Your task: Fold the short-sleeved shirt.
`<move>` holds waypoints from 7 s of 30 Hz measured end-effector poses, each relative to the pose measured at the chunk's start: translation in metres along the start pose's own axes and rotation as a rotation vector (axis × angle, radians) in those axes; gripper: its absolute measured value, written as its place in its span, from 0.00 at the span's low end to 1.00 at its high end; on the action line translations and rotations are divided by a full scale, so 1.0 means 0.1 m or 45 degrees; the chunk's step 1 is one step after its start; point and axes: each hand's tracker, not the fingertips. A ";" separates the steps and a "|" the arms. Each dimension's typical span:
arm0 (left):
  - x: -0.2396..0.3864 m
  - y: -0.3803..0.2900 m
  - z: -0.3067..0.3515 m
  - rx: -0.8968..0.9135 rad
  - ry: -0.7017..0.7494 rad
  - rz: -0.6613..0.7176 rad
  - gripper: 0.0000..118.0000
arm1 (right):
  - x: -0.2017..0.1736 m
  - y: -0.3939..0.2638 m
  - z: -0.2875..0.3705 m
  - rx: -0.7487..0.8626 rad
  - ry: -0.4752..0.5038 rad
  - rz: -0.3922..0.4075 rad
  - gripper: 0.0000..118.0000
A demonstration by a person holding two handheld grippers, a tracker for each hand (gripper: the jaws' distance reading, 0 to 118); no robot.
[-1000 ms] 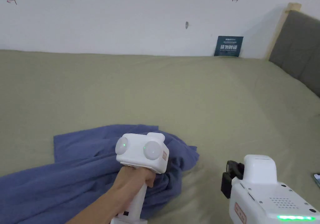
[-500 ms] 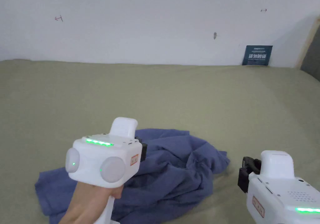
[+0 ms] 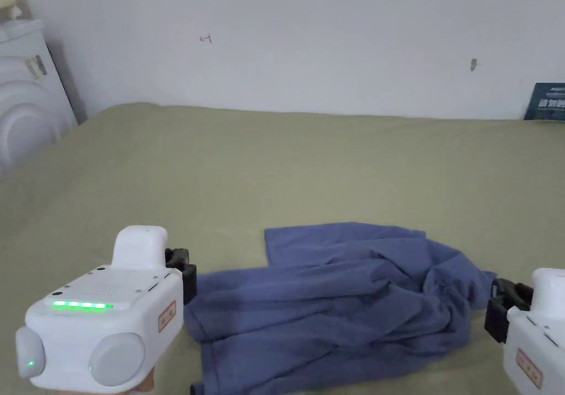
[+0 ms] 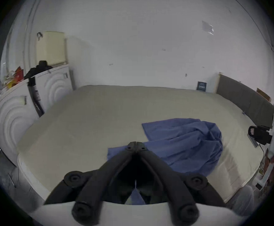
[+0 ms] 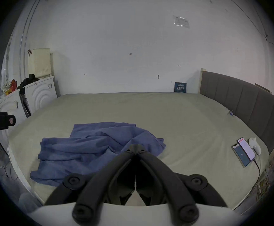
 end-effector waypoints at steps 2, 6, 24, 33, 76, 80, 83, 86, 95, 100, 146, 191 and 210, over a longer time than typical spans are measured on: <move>-0.01 -0.01 -0.10 -0.043 -0.009 0.026 0.00 | -0.05 0.01 -0.04 0.002 0.004 0.007 0.00; -0.17 -0.01 -0.59 -0.256 -0.045 0.096 0.00 | -0.14 0.00 -0.16 -0.016 0.024 0.005 0.00; -0.38 -0.31 -2.60 -0.840 0.090 -0.048 0.90 | -0.05 -0.46 -0.75 -0.248 0.009 0.020 0.00; -0.18 -0.22 -2.35 -0.759 -0.006 -0.132 0.01 | 0.46 -0.05 -1.32 -0.293 -0.105 -0.014 0.00; -0.56 1.36 -0.60 -0.226 0.129 0.009 0.02 | 1.10 1.57 -0.73 -0.211 -0.017 0.014 0.03; -0.38 1.76 -0.28 -0.101 0.138 -0.026 0.02 | 1.11 1.91 -0.51 -0.125 -0.034 0.035 0.03; -0.27 2.07 -0.21 -0.050 0.148 -0.029 0.02 | 1.14 2.21 -0.45 -0.059 -0.067 0.039 0.03; -0.17 2.39 -0.29 -0.006 0.164 -0.040 0.01 | 1.17 2.52 -0.47 -0.018 -0.097 0.046 0.03; 0.17 3.24 -0.84 0.101 0.184 0.008 0.01 | 1.31 3.39 -0.87 0.098 -0.182 0.010 0.03; 0.37 3.49 -1.35 0.121 0.241 -0.036 0.01 | 1.32 3.54 -1.37 0.101 -0.215 0.025 0.03; -0.14 -0.67 -0.74 -0.488 0.100 -0.137 0.01 | 1.48 -0.61 -0.10 -0.503 -0.114 -0.037 0.03; -0.53 -0.88 -0.65 -0.568 -0.072 0.147 0.94 | -0.40 -1.00 0.06 -0.407 0.213 0.117 0.00; -0.42 -1.12 -0.90 -0.632 -0.027 0.109 0.03 | 0.45 -0.04 -1.33 -0.448 0.142 0.113 0.00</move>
